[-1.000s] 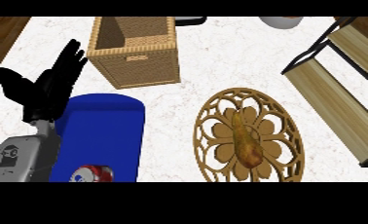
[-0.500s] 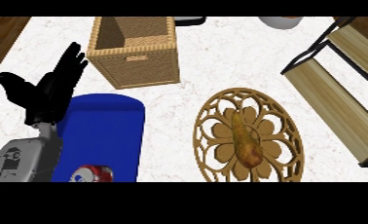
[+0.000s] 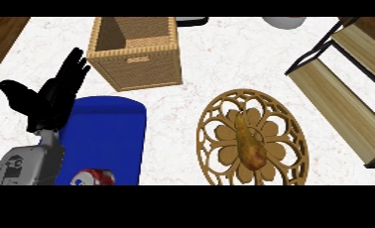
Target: Pick the tomato from the placemat and place it in the tiered shelf
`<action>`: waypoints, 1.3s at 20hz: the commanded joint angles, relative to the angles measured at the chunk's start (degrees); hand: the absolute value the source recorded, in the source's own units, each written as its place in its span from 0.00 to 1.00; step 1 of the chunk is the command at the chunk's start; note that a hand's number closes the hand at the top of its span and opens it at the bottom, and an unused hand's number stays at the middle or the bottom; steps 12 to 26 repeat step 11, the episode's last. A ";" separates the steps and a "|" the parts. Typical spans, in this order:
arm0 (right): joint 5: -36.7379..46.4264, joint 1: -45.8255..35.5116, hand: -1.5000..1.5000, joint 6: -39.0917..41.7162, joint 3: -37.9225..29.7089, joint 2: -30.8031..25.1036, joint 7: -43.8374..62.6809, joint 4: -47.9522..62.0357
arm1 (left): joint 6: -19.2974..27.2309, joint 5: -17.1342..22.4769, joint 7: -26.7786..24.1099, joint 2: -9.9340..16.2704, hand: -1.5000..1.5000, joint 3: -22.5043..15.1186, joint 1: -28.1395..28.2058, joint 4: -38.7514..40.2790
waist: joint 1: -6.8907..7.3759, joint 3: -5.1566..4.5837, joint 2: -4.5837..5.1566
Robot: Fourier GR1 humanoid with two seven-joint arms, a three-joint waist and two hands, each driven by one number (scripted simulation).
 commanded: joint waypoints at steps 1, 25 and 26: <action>-2.81 4.87 0.00 8.28 -4.02 -5.94 -7.17 9.82 | 0.23 0.61 0.83 0.34 0.50 1.22 -1.05 0.53 | -0.47 0.06 -0.02; -1.19 17.80 0.00 12.38 -2.80 -4.86 -26.82 7.92 | -0.25 0.14 -0.99 0.72 0.50 1.74 -0.05 1.25 | -1.12 0.21 -0.11; -1.19 17.80 0.00 12.38 -2.80 -4.86 -26.82 7.92 | -0.25 0.14 -0.99 0.72 0.50 1.74 -0.05 1.25 | -1.12 0.21 -0.11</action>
